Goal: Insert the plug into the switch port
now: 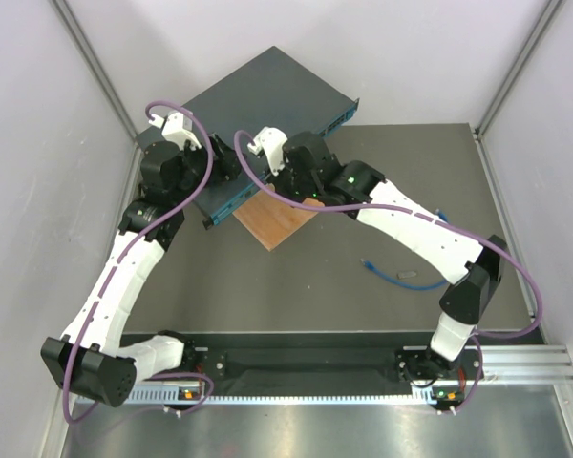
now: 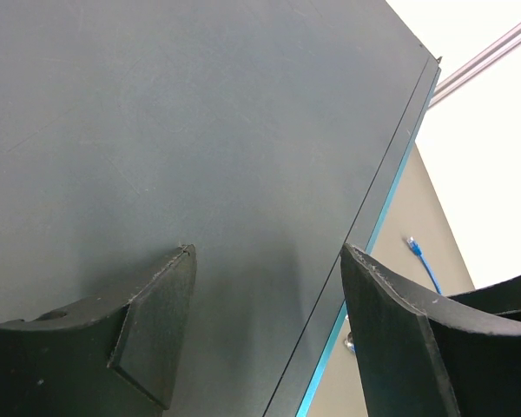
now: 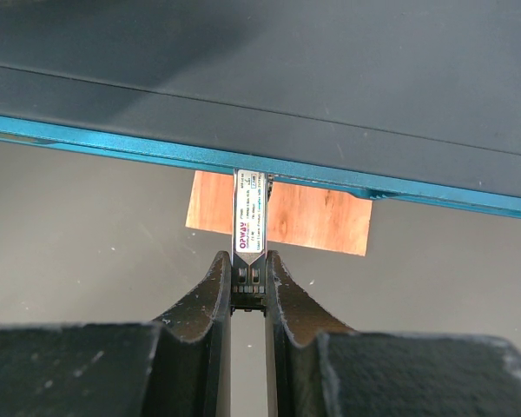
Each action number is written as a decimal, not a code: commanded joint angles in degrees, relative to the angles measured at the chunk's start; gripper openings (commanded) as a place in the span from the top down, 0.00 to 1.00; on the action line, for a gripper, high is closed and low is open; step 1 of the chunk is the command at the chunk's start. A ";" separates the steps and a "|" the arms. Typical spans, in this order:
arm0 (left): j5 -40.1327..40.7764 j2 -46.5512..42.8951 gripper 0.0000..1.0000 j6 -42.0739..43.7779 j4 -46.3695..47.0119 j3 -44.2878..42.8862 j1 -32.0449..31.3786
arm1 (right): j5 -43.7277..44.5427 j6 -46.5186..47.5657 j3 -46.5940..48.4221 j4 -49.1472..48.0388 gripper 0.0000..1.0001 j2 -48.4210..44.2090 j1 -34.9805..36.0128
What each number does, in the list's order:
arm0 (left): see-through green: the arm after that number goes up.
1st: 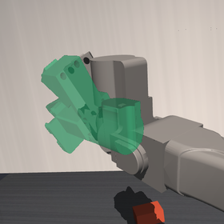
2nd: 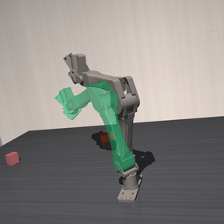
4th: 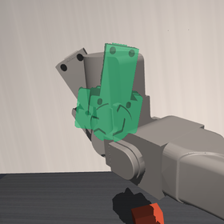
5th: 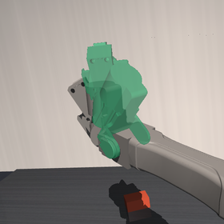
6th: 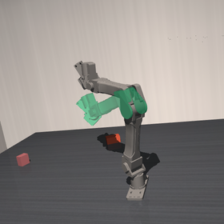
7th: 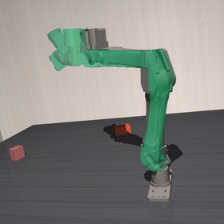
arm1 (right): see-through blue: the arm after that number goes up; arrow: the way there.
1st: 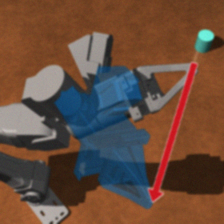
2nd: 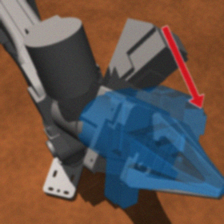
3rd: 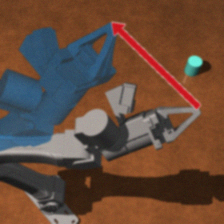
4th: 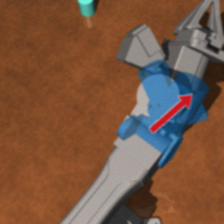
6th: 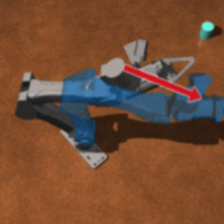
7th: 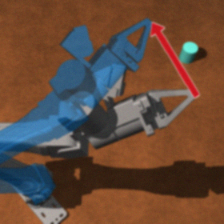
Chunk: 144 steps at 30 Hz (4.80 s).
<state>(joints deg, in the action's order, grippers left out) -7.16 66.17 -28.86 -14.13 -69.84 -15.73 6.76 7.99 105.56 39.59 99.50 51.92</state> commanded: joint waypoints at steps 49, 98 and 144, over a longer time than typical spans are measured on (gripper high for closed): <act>-1.81 -0.08 0.27 -1.55 2.00 1.46 0.17 | -1.67 1.50 3.33 -0.92 1.00 0.16 -1.56; -2.77 0.71 0.28 -3.39 2.62 2.08 0.17 | 4.92 -7.64 10.89 -1.80 1.00 4.65 1.60; -1.63 0.63 0.28 -5.68 2.53 3.58 0.52 | 4.13 -4.48 11.08 -12.25 1.00 6.23 3.27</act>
<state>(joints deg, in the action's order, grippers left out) -9.10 66.61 -33.65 -9.65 -67.81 -15.40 14.26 1.30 115.61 46.92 104.77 55.09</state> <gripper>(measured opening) 0.721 0.114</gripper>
